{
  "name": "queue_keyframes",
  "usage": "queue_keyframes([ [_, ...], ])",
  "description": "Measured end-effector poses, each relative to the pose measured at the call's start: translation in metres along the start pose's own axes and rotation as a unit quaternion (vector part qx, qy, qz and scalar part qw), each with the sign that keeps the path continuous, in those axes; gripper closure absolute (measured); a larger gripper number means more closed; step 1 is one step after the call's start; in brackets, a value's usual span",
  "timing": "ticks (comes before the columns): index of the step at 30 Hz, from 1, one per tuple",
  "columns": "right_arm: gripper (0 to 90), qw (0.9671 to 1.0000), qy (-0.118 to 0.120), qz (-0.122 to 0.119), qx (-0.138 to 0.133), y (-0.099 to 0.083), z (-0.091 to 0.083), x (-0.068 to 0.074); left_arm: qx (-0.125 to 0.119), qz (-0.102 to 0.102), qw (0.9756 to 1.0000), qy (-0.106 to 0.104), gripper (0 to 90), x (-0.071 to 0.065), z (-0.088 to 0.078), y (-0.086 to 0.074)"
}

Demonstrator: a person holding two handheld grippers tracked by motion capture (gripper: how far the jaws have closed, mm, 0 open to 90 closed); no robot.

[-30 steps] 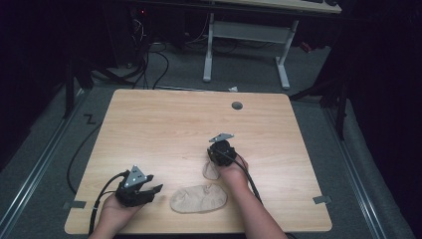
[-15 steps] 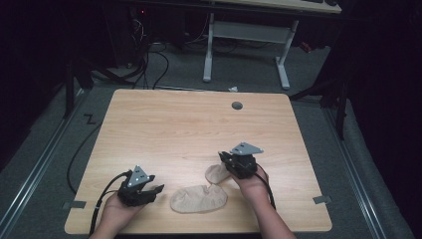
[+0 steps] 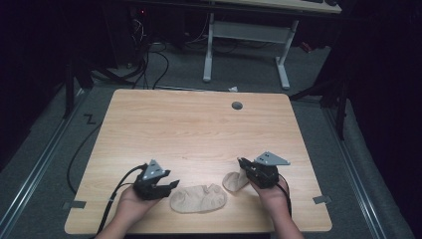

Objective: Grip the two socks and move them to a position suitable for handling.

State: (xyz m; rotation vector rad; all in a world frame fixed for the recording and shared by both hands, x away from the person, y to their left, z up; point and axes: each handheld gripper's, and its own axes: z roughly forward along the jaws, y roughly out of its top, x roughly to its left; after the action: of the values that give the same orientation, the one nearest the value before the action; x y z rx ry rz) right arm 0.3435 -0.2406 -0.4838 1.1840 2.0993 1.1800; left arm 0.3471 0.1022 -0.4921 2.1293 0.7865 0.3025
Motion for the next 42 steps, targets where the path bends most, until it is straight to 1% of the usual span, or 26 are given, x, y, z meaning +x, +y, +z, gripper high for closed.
queue_keyframes([
  [2, 83.2, 1.0000, -0.001, 0.002, 0.001, 0.001, 0.004, 0.000, -0.003, -0.004, 0.9996, -0.028, 49.5, -0.007, 0.019, 0.018],
  [3, 83.2, 1.0000, 0.002, 0.001, 0.001, 0.002, 0.006, 0.000, -0.003, -0.006, 0.9994, -0.035, 50.4, -0.010, 0.026, 0.024],
  [4, 83.2, 1.0000, 0.002, 0.000, 0.003, 0.002, 0.007, 0.000, 0.000, -0.003, 0.9989, -0.046, 51.5, -0.017, 0.038, 0.033],
  [5, 83.2, 1.0000, 0.001, 0.001, 0.005, 0.002, 0.008, 0.001, 0.000, -0.002, 0.9985, -0.054, 52.7, -0.021, 0.045, 0.038],
  [7, 83.2, 1.0000, 0.003, 0.001, 0.003, 0.002, 0.009, 0.000, 0.003, 0.008, 0.9980, -0.063, 55.6, -0.035, 0.065, 0.049],
  [9, 83.2, 1.0000, 0.004, 0.001, 0.001, 0.002, 0.009, 0.000, 0.011, 0.005, 0.9969, -0.078, 58.6, -0.045, 0.081, 0.055],
  [11, 83.2, 1.0000, 0.005, 0.002, -0.002, 0.003, 0.009, 0.000, 0.020, 0.009, 0.9968, -0.076, 59.2, -0.051, 0.092, 0.059],
  [13, 83.2, 1.0000, 0.004, 0.000, -0.003, 0.003, 0.008, 0.001, 0.037, 0.016, 0.9970, -0.066, 58.7, -0.057, 0.105, 0.063],
  [15, 83.2, 0.9999, 0.007, 0.002, -0.007, 0.002, 0.007, 0.001, 0.048, 0.011, 0.9965, -0.067, 59.4, -0.061, 0.113, 0.064],
  [17, 83.2, 0.9999, 0.007, 0.002, -0.009, 0.002, 0.006, 0.001, 0.059, 0.012, 0.9960, -0.065, 61.6, -0.063, 0.119, 0.063],
  [19, 83.2, 0.9999, 0.008, 0.002, -0.010, 0.001, 0.006, 0.001, 0.071, 0.011, 0.9952, -0.066, 66.5, -0.065, 0.124, 0.062],
  [20, 83.2, 0.9999, 0.008, 0.004, -0.011, 0.001, 0.006, 0.001, 0.072, 0.014, 0.9953, -0.063, 72.1, -0.066, 0.125, 0.061],
  [22, 83.2, 0.9999, 0.009, 0.005, -0.012, 0.001, 0.006, 0.001, 0.066, 0.018, 0.9961, -0.055, 86.2, -0.067, 0.125, 0.060],
  [23, 83.2, 0.9999, 0.009, 0.003, -0.013, 0.001, 0.006, 0.001, 0.065, 0.018, 0.9965, -0.049, 86.8, -0.066, 0.124, 0.061],
  [25, 83.1, 0.9998, 0.009, 0.003, -0.018, 0.001, 0.005, 0.001, 0.055, 0.016, 0.9976, -0.039, 87.8, -0.063, 0.120, 0.060],
  [27, 82.8, 0.9997, 0.012, 0.007, -0.021, 0.001, 0.005, 0.002, 0.042, 0.005, 0.9988, -0.025, 87.9, -0.053, 0.111, 0.059],
  [28, 82.8, 0.9997, 0.012, 0.007, -0.021, 0.001, 0.005, 0.002, 0.037, 0.001, 0.9992, -0.017, 87.9, -0.050, 0.107, 0.058],
  [30, 82.8, 0.9996, 0.013, 0.007, -0.024, 0.001, 0.006, 0.002, 0.026, -0.014, 0.9996, -0.003, 87.9, -0.038, 0.097, 0.054],
  [31, 82.7, 0.9996, 0.013, 0.007, -0.025, 0.001, 0.006, 0.002, 0.019, -0.024, 0.9995, 0.007, 87.9, -0.031, 0.090, 0.051],
  [32, 82.7, 0.9996, 0.013, 0.007, -0.026, 0.001, 0.007, 0.003, 0.017, -0.027, 0.9994, 0.011, 87.9, -0.026, 0.085, 0.049],
  [34, 82.7, 0.9996, 0.015, 0.007, -0.025, 0.001, 0.009, 0.004, 0.003, -0.042, 0.9988, 0.023, 87.9, -0.013, 0.069, 0.041],
  [36, 82.3, 0.9996, 0.016, 0.008, -0.021, 0.000, 0.012, 0.005, -0.005, -0.055, 0.9981, 0.028, 87.9, -0.005, 0.058, 0.034],
  [38, 81.1, 0.9997, 0.018, 0.010, -0.016, -0.001, 0.016, 0.007, -0.012, -0.060, 0.9973, 0.040, 87.9, 0.002, 0.046, 0.027],
  [40, 79.3, 0.9999, 0.013, 0.006, -0.003, -0.001, 0.023, 0.009, -0.012, -0.059, 0.9968, 0.052, 87.9, 0.006, 0.036, 0.019],
  [41, 78.6, 0.9999, 0.012, 0.004, 0.002, -0.002, 0.026, 0.010, -0.009, -0.055, 0.9964, 0.064, 87.9, 0.009, 0.031, 0.015],
  [42, 78.2, 0.9999, 0.008, 0.007, 0.010, -0.003, 0.029, 0.011, -0.007, -0.055, 0.9961, 0.069, 87.8, 0.011, 0.029, 0.012],
])
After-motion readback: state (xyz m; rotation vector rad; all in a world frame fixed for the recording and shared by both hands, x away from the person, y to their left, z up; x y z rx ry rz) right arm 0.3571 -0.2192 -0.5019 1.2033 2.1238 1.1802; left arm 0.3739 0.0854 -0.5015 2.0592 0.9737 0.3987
